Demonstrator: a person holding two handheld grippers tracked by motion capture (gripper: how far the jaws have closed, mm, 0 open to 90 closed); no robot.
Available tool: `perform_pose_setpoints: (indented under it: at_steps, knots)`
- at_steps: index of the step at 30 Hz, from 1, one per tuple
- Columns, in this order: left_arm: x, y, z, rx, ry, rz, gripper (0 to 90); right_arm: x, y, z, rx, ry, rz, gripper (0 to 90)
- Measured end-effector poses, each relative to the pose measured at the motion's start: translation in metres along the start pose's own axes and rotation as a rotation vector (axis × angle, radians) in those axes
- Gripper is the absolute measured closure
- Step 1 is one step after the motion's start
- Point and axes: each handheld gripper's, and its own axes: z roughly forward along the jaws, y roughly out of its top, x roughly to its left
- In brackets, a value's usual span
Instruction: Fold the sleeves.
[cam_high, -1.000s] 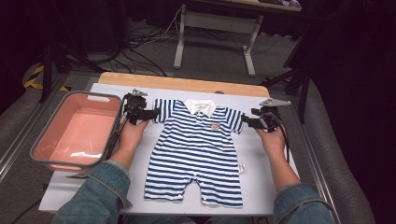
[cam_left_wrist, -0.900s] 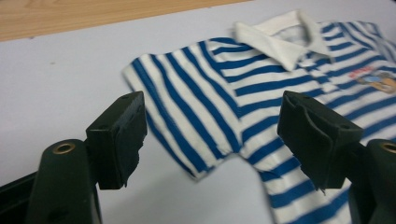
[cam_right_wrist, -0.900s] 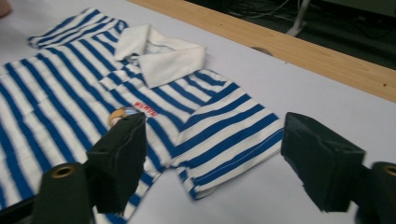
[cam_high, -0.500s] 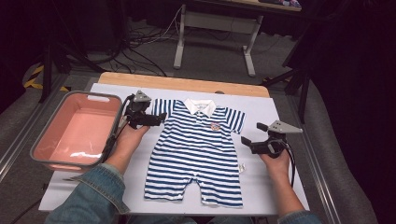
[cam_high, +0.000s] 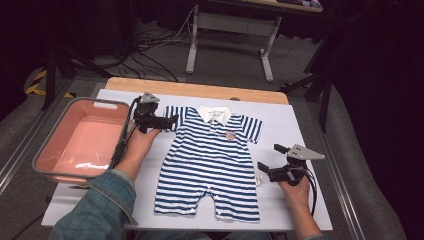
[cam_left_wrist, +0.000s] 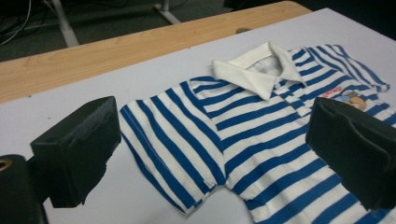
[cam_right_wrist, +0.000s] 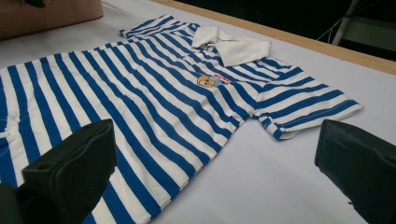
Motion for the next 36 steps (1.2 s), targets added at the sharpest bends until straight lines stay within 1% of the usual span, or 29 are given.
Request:
perform_pose_setpoints:
  at_steps: [1,3,4,5,6,8,10,11,12,13,14,15,16,17,18,19,21,22,23,24,25,26,29,30,32,33,34,35,36]
  knots:
    - [0.0,0.0,0.0,0.0,0.0,0.0,4.1,0.0,0.0,0.0,0.0,0.0,0.0,0.0]
    - [0.004,-0.001,0.004,0.006,0.007,-0.017,3.8,0.0,-0.001,0.001,0.0,0.008,0.009,0.0]
    - [0.005,-0.001,0.007,0.014,0.018,-0.024,3.5,0.0,-0.002,0.001,-0.002,0.01,0.011,0.0]
    - [0.005,0.0,0.009,0.02,0.034,-0.02,3.6,0.001,-0.003,0.002,-0.003,0.013,0.011,0.0]
    - [0.005,0.0,0.009,0.02,0.034,-0.02,3.7,0.001,-0.003,0.002,-0.003,0.013,0.011,0.0]
    - [0.006,0.001,0.013,0.028,0.051,-0.04,4.6,0.002,-0.004,0.003,-0.003,0.013,0.008,0.0]
    - [0.007,0.002,0.018,0.038,0.076,-0.048,5.0,0.003,-0.004,0.003,-0.006,0.019,0.007,0.0]
    - [0.008,0.003,0.021,0.048,0.088,-0.049,5.0,0.003,-0.005,0.004,-0.006,0.014,0.006,0.0]
    - [0.008,0.003,0.023,0.047,0.101,-0.051,5.1,0.003,-0.005,0.004,-0.003,0.0,0.011,0.0]
    - [0.01,0.003,0.025,0.051,0.107,-0.053,5.4,0.003,-0.005,0.005,-0.001,-0.003,0.014,0.0]
    - [0.01,0.003,0.025,0.051,0.107,-0.053,5.6,0.003,-0.005,0.005,0.0,0.008,0.021,0.0]
    - [0.01,0.003,0.027,0.062,0.113,-0.063,6.0,0.003,-0.005,0.005,-0.005,0.018,0.026,0.1]
    - [0.01,0.003,0.03,0.068,0.121,-0.072,6.0,0.003,-0.005,0.005,-0.005,0.018,0.026,0.1]
    - [0.011,0.004,0.033,0.085,0.132,-0.076,6.9,0.004,-0.005,0.005,-0.003,0.012,0.022,0.9]
    - [0.012,0.004,0.035,0.098,0.142,-0.078,8.3,0.004,-0.005,0.006,0.005,0.007,0.018,1.6]
    - [0.013,0.004,0.039,0.122,0.172,-0.075,10.3,0.004,-0.005,0.006,0.006,0.017,0.017,3.9]
    - [0.016,0.003,0.043,0.142,0.214,-0.094,13.3,0.006,-0.005,0.006,0.005,0.015,0.005,4.9]
    - [0.018,0.003,0.044,0.142,0.221,-0.104,15.8,0.006,-0.005,0.006,0.005,0.023,0.001,6.1]
    - [0.018,0.003,0.044,0.142,0.221,-0.104,18.2,0.006,-0.005,0.006,0.005,0.023,0.001,6.1]
    - [0.021,0.001,0.045,0.143,0.235,-0.119,18.2,0.007,-0.005,0.006,0.007,0.026,-0.001,6.5]
    - [0.022,0.001,0.046,0.148,0.241,-0.127,22.0,0.007,-0.005,0.006,0.005,0.03,-0.006,6.8]
    - [0.025,-0.001,0.047,0.159,0.248,-0.146,23.9,0.007,-0.005,0.006,0.004,0.032,-0.008,7.2]
    - [0.028,-0.004,0.05,0.185,0.257,-0.149,31.6,0.007,-0.005,0.006,0.005,0.043,-0.005,8.1]
    - [0.029,-0.005,0.051,0.201,0.246,-0.156,36.4,0.007,-0.005,0.006,0.004,0.046,-0.006,8.6]
    - [0.029,-0.006,0.052,0.208,0.239,-0.158,40.6,0.007,-0.005,0.006,0.005,0.046,-0.006,8.6]
    - [0.028,-0.006,0.053,0.214,0.237,-0.166,43.2,0.007,-0.005,0.007,0.005,0.049,-0.005,8.9]
    - [0.028,-0.007,0.056,0.228,0.232,-0.164,45.2,0.007,-0.005,0.007,0.005,0.052,-0.005,9.0]
    - [0.028,-0.008,0.058,0.241,0.236,-0.153,46.7,0.007,-0.005,0.007,0.006,0.052,-0.005,9.0]
    - [0.028,-0.008,0.058,0.241,0.236,-0.153,48.6,0.007,-0.005,0.007,0.006,0.052,-0.005,9.0]
